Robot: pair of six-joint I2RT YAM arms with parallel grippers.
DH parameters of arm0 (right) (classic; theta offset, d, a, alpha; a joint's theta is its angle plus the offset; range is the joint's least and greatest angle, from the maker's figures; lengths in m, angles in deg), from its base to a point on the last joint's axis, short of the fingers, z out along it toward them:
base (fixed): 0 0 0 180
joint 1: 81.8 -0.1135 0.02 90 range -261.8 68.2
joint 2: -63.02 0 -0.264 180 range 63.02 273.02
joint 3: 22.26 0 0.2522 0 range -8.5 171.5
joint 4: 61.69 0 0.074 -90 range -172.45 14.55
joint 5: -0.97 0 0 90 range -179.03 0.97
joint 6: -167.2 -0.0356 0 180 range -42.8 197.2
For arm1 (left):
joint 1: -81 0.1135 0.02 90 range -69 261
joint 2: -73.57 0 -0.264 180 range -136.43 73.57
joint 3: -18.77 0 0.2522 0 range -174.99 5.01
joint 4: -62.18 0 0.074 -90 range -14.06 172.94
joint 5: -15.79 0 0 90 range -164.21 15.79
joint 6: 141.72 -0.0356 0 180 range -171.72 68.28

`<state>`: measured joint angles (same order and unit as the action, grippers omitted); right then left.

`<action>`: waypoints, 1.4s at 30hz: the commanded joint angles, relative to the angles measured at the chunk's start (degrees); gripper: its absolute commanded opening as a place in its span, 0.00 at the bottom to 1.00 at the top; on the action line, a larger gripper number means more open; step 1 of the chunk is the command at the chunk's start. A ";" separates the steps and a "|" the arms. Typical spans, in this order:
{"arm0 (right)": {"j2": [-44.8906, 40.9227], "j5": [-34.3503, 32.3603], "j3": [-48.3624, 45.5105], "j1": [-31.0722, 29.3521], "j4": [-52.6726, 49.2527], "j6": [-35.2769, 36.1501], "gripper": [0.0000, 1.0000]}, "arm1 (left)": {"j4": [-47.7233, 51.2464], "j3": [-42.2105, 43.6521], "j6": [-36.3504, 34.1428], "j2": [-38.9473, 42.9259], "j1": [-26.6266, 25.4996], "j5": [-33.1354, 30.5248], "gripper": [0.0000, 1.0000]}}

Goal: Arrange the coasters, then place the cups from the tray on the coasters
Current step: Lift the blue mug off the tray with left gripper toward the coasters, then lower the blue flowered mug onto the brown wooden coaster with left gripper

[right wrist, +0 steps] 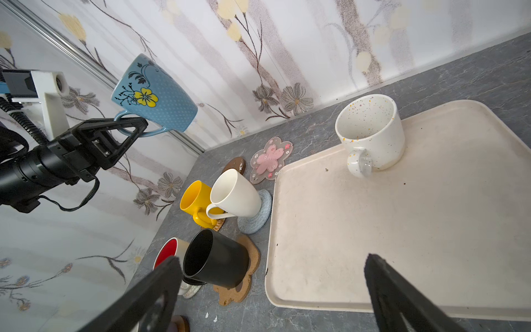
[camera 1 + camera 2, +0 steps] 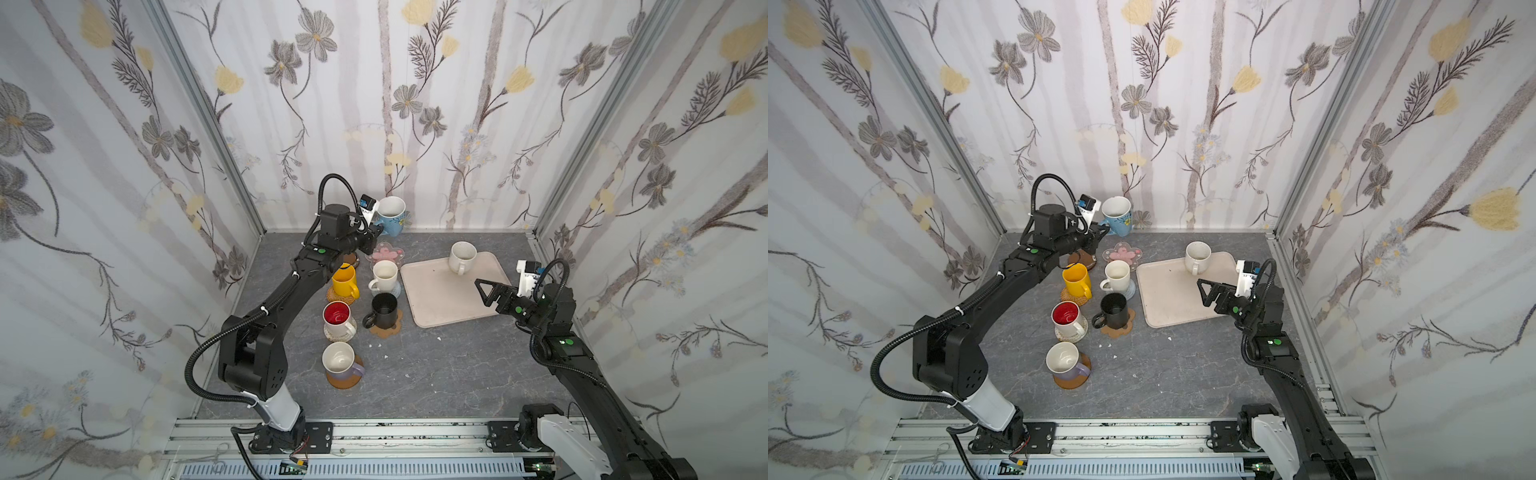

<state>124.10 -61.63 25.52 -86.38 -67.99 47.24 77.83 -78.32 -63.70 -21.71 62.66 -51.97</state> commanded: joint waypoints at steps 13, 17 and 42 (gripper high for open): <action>5.89 1.47 0.93 -1.13 5.47 0.51 1.00 | -4.13 2.47 -6.91 -3.33 11.31 7.91 0.00; 7.87 0.19 0.57 -1.18 6.03 1.89 1.00 | -4.26 3.07 -8.84 -5.51 12.94 8.69 0.00; 16.53 4.14 -0.26 1.76 10.38 0.69 1.00 | -8.53 10.58 -11.87 -12.33 18.49 14.25 0.00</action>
<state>140.18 -58.75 25.21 -84.79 -60.71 48.12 74.07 -68.07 -74.31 -33.45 81.06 -39.67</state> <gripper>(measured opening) 0.996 0.153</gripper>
